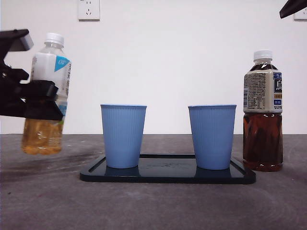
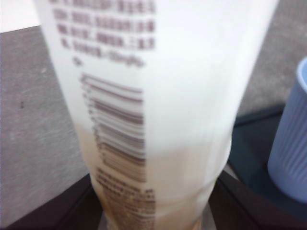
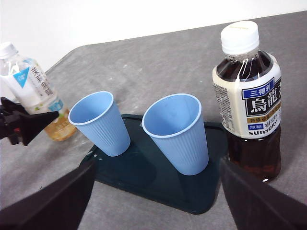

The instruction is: Pour the drink into the cup

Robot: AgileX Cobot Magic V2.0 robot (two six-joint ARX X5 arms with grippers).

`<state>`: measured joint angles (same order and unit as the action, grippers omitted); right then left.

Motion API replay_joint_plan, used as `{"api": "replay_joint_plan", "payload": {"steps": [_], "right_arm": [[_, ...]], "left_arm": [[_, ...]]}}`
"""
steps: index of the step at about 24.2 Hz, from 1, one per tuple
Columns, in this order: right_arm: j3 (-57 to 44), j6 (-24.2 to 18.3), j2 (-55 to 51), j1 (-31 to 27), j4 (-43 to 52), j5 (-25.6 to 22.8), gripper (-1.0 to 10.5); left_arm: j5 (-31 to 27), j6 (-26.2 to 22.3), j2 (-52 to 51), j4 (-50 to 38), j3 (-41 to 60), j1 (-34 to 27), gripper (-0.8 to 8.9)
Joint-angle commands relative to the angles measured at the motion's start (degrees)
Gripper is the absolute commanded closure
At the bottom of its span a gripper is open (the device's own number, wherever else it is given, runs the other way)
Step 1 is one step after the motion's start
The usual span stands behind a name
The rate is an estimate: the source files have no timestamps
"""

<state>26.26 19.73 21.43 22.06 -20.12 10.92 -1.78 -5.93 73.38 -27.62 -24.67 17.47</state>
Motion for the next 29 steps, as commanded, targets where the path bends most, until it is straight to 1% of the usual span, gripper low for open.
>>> {"api": "replay_joint_plan", "payload": {"steps": [1, 7, 9, 12, 17, 21, 23, 27, 29], "right_arm": [[0.9, -0.9, 0.0, 0.3, 0.3, 0.2, 5.3], [0.9, -1.2, 0.0, 0.3, 0.3, 0.2, 5.3], [0.9, -1.4, 0.0, 0.3, 0.3, 0.2, 5.3], [0.9, -1.6, 0.0, 0.3, 0.3, 0.2, 5.3], [0.9, -2.2, 0.0, 0.3, 0.0, 0.2, 5.3], [0.9, -2.9, 0.0, 0.3, -1.0, 0.2, 5.3], [0.9, -3.3, 0.0, 0.3, -1.7, 0.2, 5.3], [0.9, -3.9, 0.0, 0.3, -3.2, 0.0, 5.3], [0.9, -4.1, 0.0, 0.3, -3.6, 0.0, 5.3]], "left_arm": [[-1.1, -5.9, -3.3, 6.4, -4.3, 0.2, 5.70], [-5.6, -15.6, -8.6, 25.5, -13.8, 0.2, 5.71], [-6.4, -19.6, -9.6, 31.3, -17.1, 0.2, 5.71], [-6.6, -25.9, -10.7, 38.8, -21.3, 0.5, 5.70], [-10.7, -34.3, -11.5, 48.5, -26.6, 2.3, 5.70], [-14.4, -38.6, -11.5, 53.2, -29.6, 4.2, 5.70], [-15.7, -39.6, -11.5, 54.2, -30.4, 5.1, 5.70], [-19.4, -43.4, -11.4, 55.5, -31.2, 7.4, 5.70], [-21.2, -44.2, -11.2, 55.6, -31.2, 8.4, 5.71]]}}
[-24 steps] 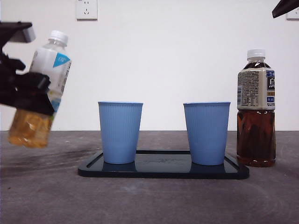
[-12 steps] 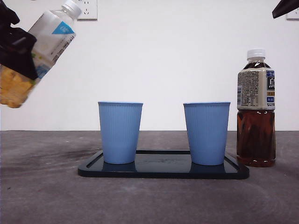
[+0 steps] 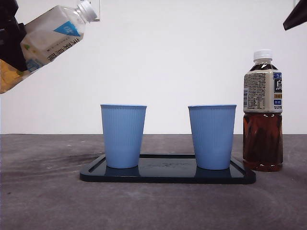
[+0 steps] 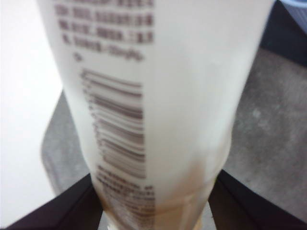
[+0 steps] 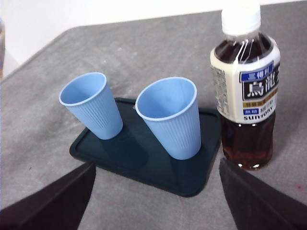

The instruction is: Pour the drink into the cup

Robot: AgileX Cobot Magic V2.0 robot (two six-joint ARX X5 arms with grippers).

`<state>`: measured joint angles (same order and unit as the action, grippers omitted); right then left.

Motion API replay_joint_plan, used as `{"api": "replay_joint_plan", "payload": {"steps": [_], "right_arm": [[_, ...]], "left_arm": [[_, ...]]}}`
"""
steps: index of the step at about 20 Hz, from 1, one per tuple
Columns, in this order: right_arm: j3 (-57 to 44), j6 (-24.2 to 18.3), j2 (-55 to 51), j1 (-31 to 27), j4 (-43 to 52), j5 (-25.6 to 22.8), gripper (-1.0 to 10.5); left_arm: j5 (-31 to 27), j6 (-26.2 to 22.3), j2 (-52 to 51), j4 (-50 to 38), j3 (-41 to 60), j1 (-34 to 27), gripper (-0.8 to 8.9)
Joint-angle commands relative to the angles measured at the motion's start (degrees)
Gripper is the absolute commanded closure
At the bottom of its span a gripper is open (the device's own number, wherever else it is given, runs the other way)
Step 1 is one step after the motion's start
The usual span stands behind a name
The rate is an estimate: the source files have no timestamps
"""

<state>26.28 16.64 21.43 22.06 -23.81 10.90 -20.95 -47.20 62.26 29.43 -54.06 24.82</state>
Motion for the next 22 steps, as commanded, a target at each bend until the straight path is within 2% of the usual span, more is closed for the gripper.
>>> {"api": "replay_joint_plan", "payload": {"steps": [1, 7, 13, 22], "right_arm": [[0.9, -1.0, 0.0, 0.3, -0.1, 0.0, 5.3], [0.9, -1.1, 0.0, 0.3, -0.3, 0.0, 5.3], [0.9, -1.3, 0.0, 0.3, -0.3, 0.0, 5.3], [0.9, -1.3, 0.0, 0.3, -0.9, 0.0, 5.3]], "left_arm": [[-2.7, -3.1, 0.0, -1.1, -1.8, 1.4, 5.71], [-6.6, -5.8, 1.3, 0.6, -1.8, 3.0, 5.71], [-11.3, -12.3, 3.4, 0.8, -1.8, 4.9, 5.71], [-13.9, -12.8, 8.0, 0.7, -1.8, 6.0, 5.74]]}}
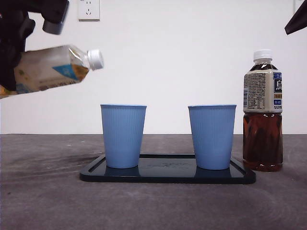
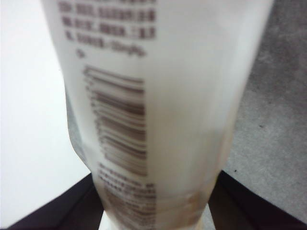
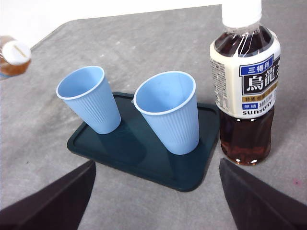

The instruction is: Pour the drink into the cup

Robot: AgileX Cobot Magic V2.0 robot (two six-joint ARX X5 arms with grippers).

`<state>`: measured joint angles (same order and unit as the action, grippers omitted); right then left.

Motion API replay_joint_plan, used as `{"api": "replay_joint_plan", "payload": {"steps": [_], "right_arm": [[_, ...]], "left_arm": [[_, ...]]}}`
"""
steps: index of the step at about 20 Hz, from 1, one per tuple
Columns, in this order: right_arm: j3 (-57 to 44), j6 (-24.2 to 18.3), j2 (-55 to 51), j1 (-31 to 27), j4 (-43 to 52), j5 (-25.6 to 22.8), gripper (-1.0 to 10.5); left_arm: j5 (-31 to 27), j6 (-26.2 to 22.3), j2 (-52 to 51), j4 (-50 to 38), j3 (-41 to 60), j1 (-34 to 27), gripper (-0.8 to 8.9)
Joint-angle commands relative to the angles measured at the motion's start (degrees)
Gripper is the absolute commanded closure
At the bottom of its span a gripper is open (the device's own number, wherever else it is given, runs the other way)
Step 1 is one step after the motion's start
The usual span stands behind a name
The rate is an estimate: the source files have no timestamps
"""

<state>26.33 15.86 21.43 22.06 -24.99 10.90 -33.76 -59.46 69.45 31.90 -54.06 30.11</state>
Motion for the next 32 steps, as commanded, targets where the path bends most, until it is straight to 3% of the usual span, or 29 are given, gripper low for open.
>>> {"api": "replay_joint_plan", "payload": {"steps": [1, 24, 26, 28, 32], "right_arm": [[0.8, -0.5, 0.0, 0.3, 0.2, 0.0, 5.3], [0.8, -0.9, 0.0, 0.3, -0.4, 0.0, 5.3], [0.8, -0.9, 0.0, 0.3, -0.4, 0.0, 5.3], [0.8, -0.9, 0.0, 0.3, -0.6, 0.0, 5.3], [0.8, -0.9, 0.0, 0.3, -0.8, -0.4, 5.3]], "left_arm": [[-1.3, -0.3, 1.2, -1.9, -1.8, 0.7, 5.74], [-1.3, 0.7, 3.7, -3.8, -1.8, 0.7, 5.75], [-1.2, 6.0, 3.3, -6.0, -1.8, 0.7, 5.75], [0.2, 14.6, 2.0, -10.1, -1.8, 0.6, 5.74], [9.0, 38.1, -3.6, -13.4, -1.8, -1.0, 5.75]]}}
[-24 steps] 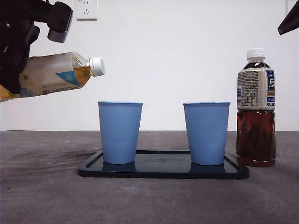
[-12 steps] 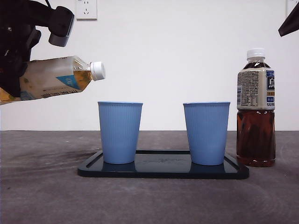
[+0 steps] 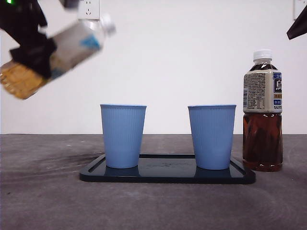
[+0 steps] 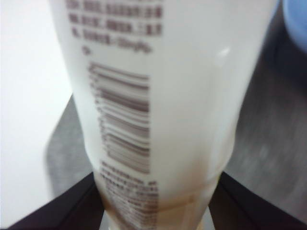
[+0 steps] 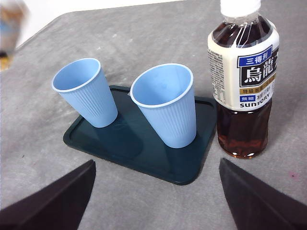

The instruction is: Pour the drink into the cup

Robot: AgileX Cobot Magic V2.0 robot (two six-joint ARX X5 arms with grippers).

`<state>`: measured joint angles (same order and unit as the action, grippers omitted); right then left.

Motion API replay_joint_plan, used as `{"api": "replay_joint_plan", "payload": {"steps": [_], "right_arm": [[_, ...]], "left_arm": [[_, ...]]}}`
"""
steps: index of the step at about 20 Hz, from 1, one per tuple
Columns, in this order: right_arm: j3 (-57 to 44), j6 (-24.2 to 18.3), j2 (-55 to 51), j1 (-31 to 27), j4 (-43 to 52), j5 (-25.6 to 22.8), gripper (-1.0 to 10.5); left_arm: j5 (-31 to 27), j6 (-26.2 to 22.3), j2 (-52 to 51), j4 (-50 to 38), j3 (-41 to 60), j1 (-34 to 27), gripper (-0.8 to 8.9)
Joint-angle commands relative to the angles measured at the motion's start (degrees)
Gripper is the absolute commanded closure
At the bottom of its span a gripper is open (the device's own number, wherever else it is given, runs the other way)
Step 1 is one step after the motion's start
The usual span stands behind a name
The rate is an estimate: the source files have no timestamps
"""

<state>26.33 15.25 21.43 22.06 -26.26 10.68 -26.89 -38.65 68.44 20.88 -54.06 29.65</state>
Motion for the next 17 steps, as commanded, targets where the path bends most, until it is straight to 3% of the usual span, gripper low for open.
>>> {"api": "replay_joint_plan", "payload": {"steps": [1, 4, 8, 17], "right_arm": [[0.8, -0.3, 0.0, 0.3, 0.4, -0.2, 5.3], [0.8, -0.5, 0.0, 0.3, 0.5, -0.2, 5.3], [0.8, -0.5, 0.0, 0.3, 0.5, -0.4, 5.3], [0.8, -0.6, 0.0, 0.3, 0.5, -3.2, 5.3]], "left_arm": [[5.0, 23.7, -4.2, -2.6, -1.8, -1.2, 5.75], [11.8, 36.5, -6.5, -5.4, -0.8, -3.6, 5.74], [12.8, 49.0, -6.7, -19.0, 6.3, -4.9, 5.74], [13.5, 49.9, -2.4, -43.4, 22.7, -5.0, 5.74]]}}
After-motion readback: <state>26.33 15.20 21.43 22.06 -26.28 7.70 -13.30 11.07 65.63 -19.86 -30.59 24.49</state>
